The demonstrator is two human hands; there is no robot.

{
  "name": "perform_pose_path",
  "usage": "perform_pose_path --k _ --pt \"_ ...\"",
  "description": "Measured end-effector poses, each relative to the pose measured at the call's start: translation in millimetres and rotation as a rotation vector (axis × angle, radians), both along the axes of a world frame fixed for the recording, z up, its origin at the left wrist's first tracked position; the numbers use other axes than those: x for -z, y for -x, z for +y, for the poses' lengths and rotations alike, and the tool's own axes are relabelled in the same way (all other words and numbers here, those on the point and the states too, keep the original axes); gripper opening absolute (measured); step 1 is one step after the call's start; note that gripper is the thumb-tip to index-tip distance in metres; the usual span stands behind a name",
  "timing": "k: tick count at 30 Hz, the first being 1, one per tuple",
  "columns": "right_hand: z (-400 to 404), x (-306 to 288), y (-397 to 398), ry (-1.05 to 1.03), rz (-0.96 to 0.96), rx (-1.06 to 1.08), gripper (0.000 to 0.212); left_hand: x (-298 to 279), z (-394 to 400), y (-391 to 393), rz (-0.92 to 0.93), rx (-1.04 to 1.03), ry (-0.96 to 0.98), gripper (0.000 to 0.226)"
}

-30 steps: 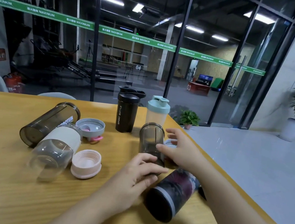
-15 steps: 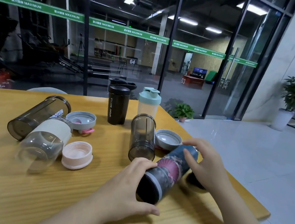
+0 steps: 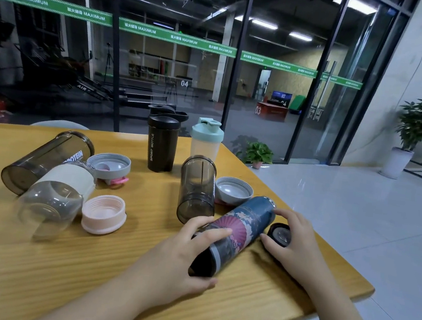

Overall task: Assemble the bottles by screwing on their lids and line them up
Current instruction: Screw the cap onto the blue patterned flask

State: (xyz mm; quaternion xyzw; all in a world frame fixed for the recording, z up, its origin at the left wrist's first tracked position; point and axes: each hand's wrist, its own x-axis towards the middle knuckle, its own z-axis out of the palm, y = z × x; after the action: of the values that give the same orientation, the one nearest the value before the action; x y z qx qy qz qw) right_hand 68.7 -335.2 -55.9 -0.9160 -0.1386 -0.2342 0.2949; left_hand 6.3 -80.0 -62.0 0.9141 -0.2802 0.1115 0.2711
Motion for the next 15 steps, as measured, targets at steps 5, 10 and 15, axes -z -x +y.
perform_pose_path --k 5,10,15 --pt "-4.6 3.8 1.9 -0.065 0.153 0.088 0.068 4.6 1.7 -4.6 -0.024 0.025 0.066 0.074" --pt "-7.0 6.2 1.3 -0.107 0.266 0.183 0.091 3.3 7.6 -4.6 -0.109 0.069 0.094 0.066" --pt "-9.2 8.8 1.7 -0.214 0.288 0.169 0.091 0.7 14.7 -3.1 -0.212 0.075 0.161 0.066"
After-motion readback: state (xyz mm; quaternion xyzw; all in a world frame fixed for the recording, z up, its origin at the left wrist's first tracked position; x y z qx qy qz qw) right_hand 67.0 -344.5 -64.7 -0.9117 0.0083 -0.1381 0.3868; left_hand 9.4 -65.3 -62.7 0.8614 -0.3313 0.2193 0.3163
